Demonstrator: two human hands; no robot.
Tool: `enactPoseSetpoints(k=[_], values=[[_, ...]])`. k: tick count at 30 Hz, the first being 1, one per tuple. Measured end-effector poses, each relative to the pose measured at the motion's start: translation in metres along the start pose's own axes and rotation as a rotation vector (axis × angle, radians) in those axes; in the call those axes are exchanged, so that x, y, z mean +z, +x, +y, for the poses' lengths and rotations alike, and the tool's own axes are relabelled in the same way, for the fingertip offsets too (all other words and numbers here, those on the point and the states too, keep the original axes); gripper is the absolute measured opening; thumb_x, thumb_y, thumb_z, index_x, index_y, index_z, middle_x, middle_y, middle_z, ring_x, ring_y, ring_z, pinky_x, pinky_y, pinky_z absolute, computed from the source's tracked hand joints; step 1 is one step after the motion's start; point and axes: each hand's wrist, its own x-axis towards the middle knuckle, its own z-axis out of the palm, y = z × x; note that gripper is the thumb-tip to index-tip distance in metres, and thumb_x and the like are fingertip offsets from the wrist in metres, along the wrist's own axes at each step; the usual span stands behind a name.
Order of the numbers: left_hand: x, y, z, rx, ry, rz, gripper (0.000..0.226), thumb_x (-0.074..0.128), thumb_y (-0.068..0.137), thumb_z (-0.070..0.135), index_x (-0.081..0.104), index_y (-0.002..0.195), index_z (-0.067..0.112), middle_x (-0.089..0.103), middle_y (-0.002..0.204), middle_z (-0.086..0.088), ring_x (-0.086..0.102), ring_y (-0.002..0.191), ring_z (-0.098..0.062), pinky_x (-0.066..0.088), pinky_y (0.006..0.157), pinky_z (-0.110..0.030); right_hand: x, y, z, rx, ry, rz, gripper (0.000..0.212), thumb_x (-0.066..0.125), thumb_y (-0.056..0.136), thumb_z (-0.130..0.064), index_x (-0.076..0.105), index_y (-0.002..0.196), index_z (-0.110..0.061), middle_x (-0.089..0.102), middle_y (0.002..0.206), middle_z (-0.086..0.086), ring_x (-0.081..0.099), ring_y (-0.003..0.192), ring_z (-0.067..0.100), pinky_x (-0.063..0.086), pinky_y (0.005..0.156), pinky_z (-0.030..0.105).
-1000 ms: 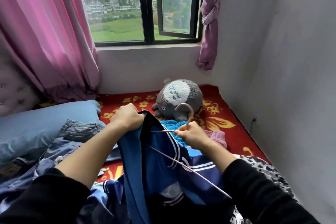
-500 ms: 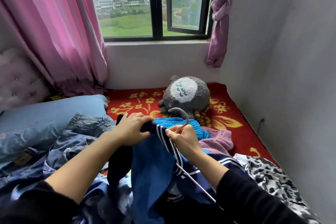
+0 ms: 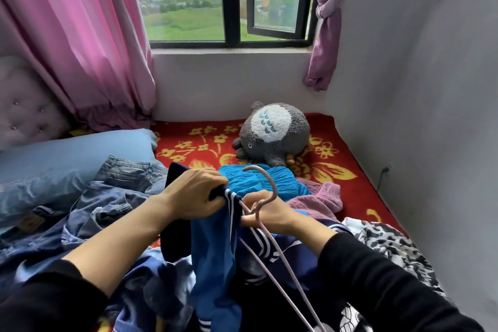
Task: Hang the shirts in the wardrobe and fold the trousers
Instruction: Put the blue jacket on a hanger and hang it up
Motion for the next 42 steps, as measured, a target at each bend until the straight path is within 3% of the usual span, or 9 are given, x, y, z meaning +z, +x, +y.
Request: enactPoseSetpoints(k=[4,8,15,19,26,30,34,38,42], values=[[0.001,-0.007,-0.005,-0.017,0.041,-0.012,0.029,0.045,0.073,0.035,0.061,0.072,0.010,0.063,0.072,0.000,0.059,0.072,-0.020,0.048,0.068,-0.034,0.005,0.001,-0.005,-0.038,-0.366,0.126,0.028,0.056,0.077,-0.020,0.041,0.054,-0.026,0.060,0.070,0.000,0.058,0.073,0.026,0.042,0.062,0.036],[-0.004,-0.018,-0.006,-0.017,0.082,0.015,0.027,0.043,0.080,0.042,0.049,0.075,0.017,0.056,0.070,0.004,0.055,0.068,-0.021,0.045,0.063,-0.037,-0.009,0.007,0.023,0.164,-0.723,0.289,0.017,0.050,0.085,-0.013,0.064,0.095,-0.015,0.067,0.107,0.008,0.062,0.103,0.030,0.044,0.083,0.034],[-0.007,-0.032,-0.020,-0.200,0.137,0.176,0.054,0.015,0.086,0.074,0.039,0.071,0.028,0.061,0.071,0.006,0.052,0.060,-0.016,0.035,0.052,-0.030,-0.063,-0.006,0.071,0.548,-0.662,0.408,0.030,0.048,0.088,-0.010,0.061,0.115,-0.011,0.064,0.118,0.012,0.059,0.111,0.032,0.047,0.085,0.034],[-0.002,-0.028,-0.026,-0.288,0.148,0.171,0.056,0.020,0.084,0.075,0.041,0.070,0.025,0.063,0.073,0.001,0.060,0.068,-0.023,0.038,0.055,-0.031,-0.078,-0.022,0.089,0.638,-0.705,0.448,0.032,0.047,0.089,-0.007,0.059,0.118,-0.015,0.063,0.121,0.010,0.058,0.114,0.031,0.047,0.085,0.034],[0.005,-0.014,-0.027,-0.541,0.144,0.264,0.045,0.042,0.093,0.055,0.059,0.084,0.015,0.066,0.084,-0.007,0.062,0.082,-0.030,0.041,0.063,-0.034,-0.089,-0.026,0.098,0.639,0.164,0.715,0.035,0.057,0.081,-0.003,0.074,0.109,-0.017,0.069,0.117,0.010,0.063,0.105,0.031,0.052,0.091,0.035],[0.003,-0.010,-0.021,-0.599,0.102,0.309,0.045,0.043,0.093,0.055,0.059,0.083,0.014,0.066,0.084,-0.009,0.061,0.082,-0.031,0.040,0.063,-0.034,-0.093,-0.024,0.078,0.515,0.254,0.631,0.029,0.052,0.086,0.001,0.075,0.104,-0.007,0.071,0.102,0.006,0.059,0.092,0.018,0.047,0.083,0.023],[0.002,-0.006,-0.012,-0.650,0.074,0.325,0.047,0.042,0.093,0.057,0.063,0.090,0.015,0.068,0.089,-0.010,0.062,0.087,-0.032,0.037,0.064,-0.033,-0.084,-0.013,0.034,0.404,0.277,0.708,0.038,0.065,0.085,-0.035,0.068,0.063,-0.004,0.062,0.062,0.000,0.055,0.069,0.017,0.045,0.068,0.032],[-0.014,-0.001,-0.007,-0.721,-0.065,0.478,0.044,0.046,0.090,0.058,0.066,0.084,0.019,0.064,0.076,-0.006,0.062,0.084,-0.033,0.037,0.062,-0.033,-0.063,-0.013,-0.020,0.045,0.639,0.512,0.013,0.067,0.086,-0.014,0.074,0.079,-0.005,0.071,0.084,0.009,0.062,0.078,0.021,0.051,0.073,0.033],[-0.054,-0.004,-0.007,-0.636,-0.156,0.660,0.044,0.058,0.087,0.053,0.058,0.062,0.017,0.056,0.054,-0.003,0.055,0.064,-0.030,0.037,0.056,-0.035,-0.067,-0.020,-0.046,-0.047,0.618,0.326,0.045,0.060,0.066,-0.024,0.072,0.106,-0.005,0.058,0.075,0.005,0.051,0.071,0.023,0.043,0.064,0.030]])
